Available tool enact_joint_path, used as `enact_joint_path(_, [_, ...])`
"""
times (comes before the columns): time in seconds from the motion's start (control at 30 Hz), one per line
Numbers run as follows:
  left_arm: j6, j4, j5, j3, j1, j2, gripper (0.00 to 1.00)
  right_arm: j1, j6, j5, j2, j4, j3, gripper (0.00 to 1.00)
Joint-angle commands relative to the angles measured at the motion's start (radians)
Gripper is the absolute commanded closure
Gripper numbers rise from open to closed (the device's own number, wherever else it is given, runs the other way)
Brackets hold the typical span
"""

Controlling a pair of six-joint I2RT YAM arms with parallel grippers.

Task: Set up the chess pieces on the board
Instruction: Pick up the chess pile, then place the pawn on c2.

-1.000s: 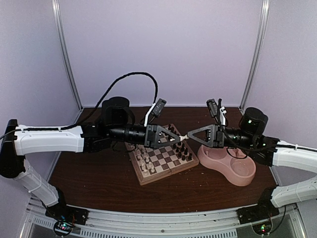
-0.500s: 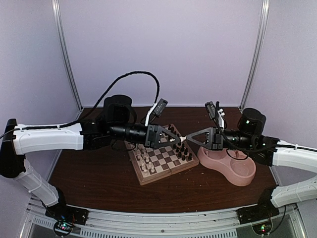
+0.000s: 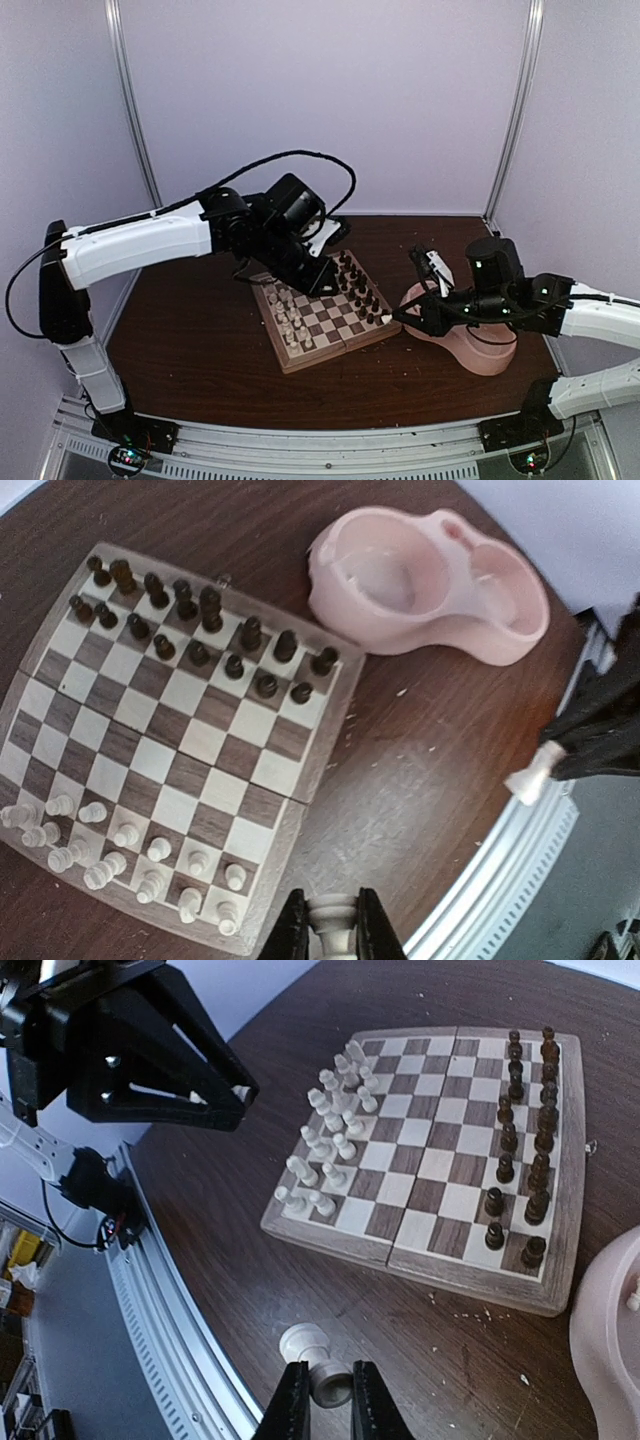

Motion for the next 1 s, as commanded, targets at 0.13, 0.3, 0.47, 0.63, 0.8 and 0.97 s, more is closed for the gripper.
enact_joint_path(0.13, [0.117,-0.426,-0.129,0.304,0.004,0.335,0.91,0.063,-0.077,0.183,-0.001,-0.144,-0.019,1.0])
enact_joint_path(0.3, [0.143,-0.498,-0.13,0.436,0.006,0.476,0.91,0.073,-0.071,0.198,-0.028,-0.144,-0.043,1.0])
enact_joint_path(0.47, [0.157,-0.509,-0.13,0.506,0.008,0.568,0.91,0.101,-0.074,0.257,-0.017,-0.162,-0.072,1.0])
enact_joint_path(0.63, [0.161,-0.522,-0.122,0.55,0.018,0.632,0.9,0.113,-0.08,0.279,0.002,-0.177,-0.087,1.0])
enact_joint_path(0.8, [0.164,-0.538,-0.128,0.564,0.024,0.659,0.89,0.115,-0.071,0.278,-0.012,-0.142,-0.109,1.0])
enact_joint_path(0.97, [0.165,-0.546,-0.122,0.566,0.027,0.669,0.8,0.117,-0.073,0.276,0.001,-0.136,-0.111,1.0])
